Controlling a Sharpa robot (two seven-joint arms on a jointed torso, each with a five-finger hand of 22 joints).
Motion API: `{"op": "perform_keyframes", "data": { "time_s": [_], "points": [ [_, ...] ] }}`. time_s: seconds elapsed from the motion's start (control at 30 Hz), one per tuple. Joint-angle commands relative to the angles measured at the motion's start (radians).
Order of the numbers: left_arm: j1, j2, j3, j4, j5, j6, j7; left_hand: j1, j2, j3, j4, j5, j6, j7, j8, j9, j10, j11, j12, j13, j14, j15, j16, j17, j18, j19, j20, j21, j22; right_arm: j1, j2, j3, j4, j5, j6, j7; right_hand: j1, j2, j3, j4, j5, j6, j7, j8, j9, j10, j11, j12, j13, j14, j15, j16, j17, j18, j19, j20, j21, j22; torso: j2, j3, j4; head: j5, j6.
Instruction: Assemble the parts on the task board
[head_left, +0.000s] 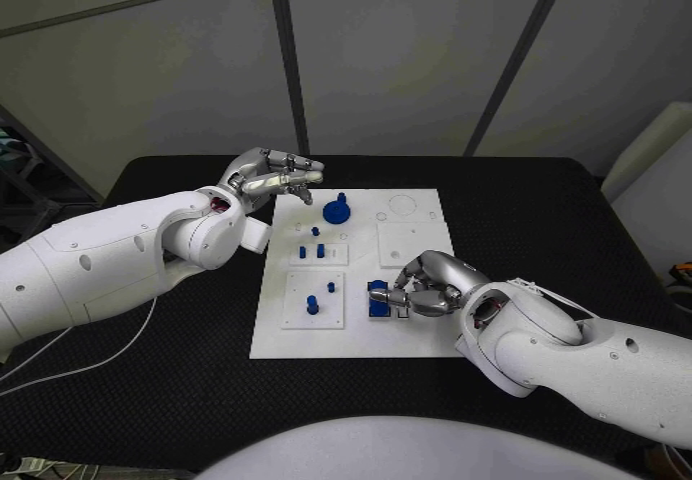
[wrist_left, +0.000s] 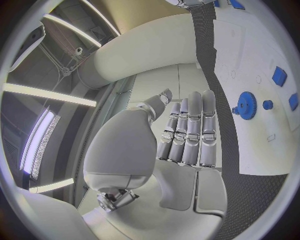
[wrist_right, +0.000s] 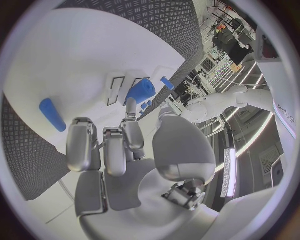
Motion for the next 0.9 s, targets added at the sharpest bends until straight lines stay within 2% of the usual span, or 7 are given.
{"op": "perform_keyframes", "data": {
  "time_s": [0.03, 0.13, 0.27, 0.33, 0.43, 0.63, 0.9],
  "points": [
    [0.001, -0.001, 0.001, 0.003, 0.002, 0.008, 0.005, -0.002, 0.009, -0.006, -0.002, -0.001, -0.003, 0.004, -0.006, 0.0, -0.009, 0.001, 0.005, 0.002, -0.009, -0.001, -0.003, -0.001, -0.011, 0.003, 0.006, -0.004, -0.001, 0.001, -0.006, 0.0, -0.001, -0.014, 0.017, 0.017, 0.065, 0.002, 0.011, -0.023, 0.024, 0.0, -0.005, 0.003, 0.004, 0.007, -0.004, 0.004, 0.003, 0.088, -0.006, -0.002, 0.187, -0.004, 0.001, -0.005, 0.0, 0.019, -0.001, -0.0003, 0.0015, 0.0, 0.001],
    [0.001, -0.001, 0.001, 0.002, 0.002, 0.007, 0.005, -0.002, 0.009, -0.006, -0.002, -0.001, -0.003, 0.004, -0.006, 0.0, -0.009, 0.001, 0.005, 0.002, -0.009, -0.001, -0.003, -0.001, -0.011, 0.003, 0.006, -0.004, -0.001, 0.001, -0.009, 0.0, -0.001, -0.021, 0.024, 0.019, 0.156, 0.006, 0.026, -0.065, 0.057, 0.0, -0.007, 0.003, 0.008, 0.008, -0.006, 0.004, 0.005, 0.088, -0.008, -0.002, 0.187, -0.004, 0.001, -0.006, 0.0, 0.02, 0.0, 0.0003, 0.001, 0.0, 0.002],
    [0.001, -0.001, 0.001, 0.002, 0.002, 0.007, 0.005, -0.002, 0.009, -0.006, -0.002, -0.001, -0.003, 0.004, -0.006, 0.0, -0.009, 0.001, 0.005, 0.002, -0.009, -0.001, -0.003, -0.001, -0.011, 0.003, 0.006, -0.004, -0.001, 0.001, -0.008, 0.0, -0.004, -0.028, 0.028, 0.02, 0.206, 0.016, 0.032, -0.089, 0.051, 0.002, -0.008, 0.003, 0.01, 0.01, -0.007, 0.004, 0.007, 0.088, -0.009, -0.001, 0.188, -0.005, 0.003, -0.007, 0.001, 0.022, 0.001, 0.0002, 0.0014, 0.0, 0.002],
    [0.001, -0.001, 0.001, 0.002, 0.002, 0.008, 0.005, -0.001, 0.01, -0.006, -0.002, -0.001, -0.003, 0.004, -0.006, 0.0, -0.01, 0.001, 0.006, 0.002, -0.01, -0.001, -0.003, -0.002, -0.011, 0.003, 0.006, -0.005, -0.001, 0.001, -0.005, 0.0, -0.007, -0.031, 0.029, 0.019, 0.228, 0.026, 0.037, -0.099, 0.031, 0.004, -0.009, 0.002, 0.011, 0.011, -0.008, 0.004, 0.008, 0.089, -0.009, -0.001, 0.189, -0.005, 0.004, -0.008, 0.001, 0.024, 0.001, 0.0004, 0.0014, 0.001, 0.001],
    [0.001, -0.001, 0.001, 0.002, 0.002, 0.007, 0.005, -0.001, 0.01, -0.006, -0.002, -0.001, -0.003, 0.004, -0.006, 0.0, -0.01, 0.001, 0.006, 0.002, -0.01, -0.001, -0.003, -0.002, -0.011, 0.003, 0.006, -0.005, -0.001, 0.001, -0.001, 0.0, -0.013, -0.034, 0.03, 0.017, 0.239, 0.034, 0.04, -0.104, 0.016, 0.006, -0.01, 0.002, 0.012, 0.012, -0.008, 0.004, 0.01, 0.089, -0.01, 0.0, 0.19, -0.005, 0.005, -0.008, 0.002, 0.026, 0.001, 0.0, 0.0019, 0.001, 0.001],
    [0.001, -0.001, 0.001, 0.002, 0.002, 0.007, 0.005, -0.001, 0.01, -0.006, -0.002, -0.001, -0.003, 0.004, -0.006, 0.0, -0.01, 0.001, 0.006, 0.002, -0.01, -0.001, -0.003, -0.002, -0.011, 0.003, 0.006, -0.005, -0.001, 0.001, 0.01, 0.0, -0.027, -0.037, 0.031, 0.009, 0.247, 0.038, 0.042, -0.107, 0.011, 0.008, -0.011, 0.002, 0.012, 0.014, -0.009, 0.007, 0.012, 0.089, -0.01, 0.0, 0.191, -0.005, 0.006, -0.009, 0.003, 0.027, 0.001, 0.0006, 0.0032, 0.003, -0.002],
    [0.001, -0.001, 0.001, 0.002, 0.002, 0.007, 0.005, -0.001, 0.01, -0.006, -0.002, -0.001, -0.003, 0.004, -0.006, 0.0, -0.01, 0.001, 0.006, 0.002, -0.01, -0.001, -0.003, -0.002, -0.011, 0.003, 0.006, -0.005, -0.001, 0.001, 0.011, 0.0, -0.037, -0.044, 0.016, 0.005, 0.251, 0.044, 0.044, -0.108, 0.01, 0.01, -0.011, 0.002, 0.013, 0.016, -0.01, 0.009, 0.015, 0.089, -0.011, 0.0, 0.192, -0.006, 0.006, -0.009, 0.003, 0.027, 0.001, 0.0006, 0.0, 0.004, -0.004]
  ]
}}
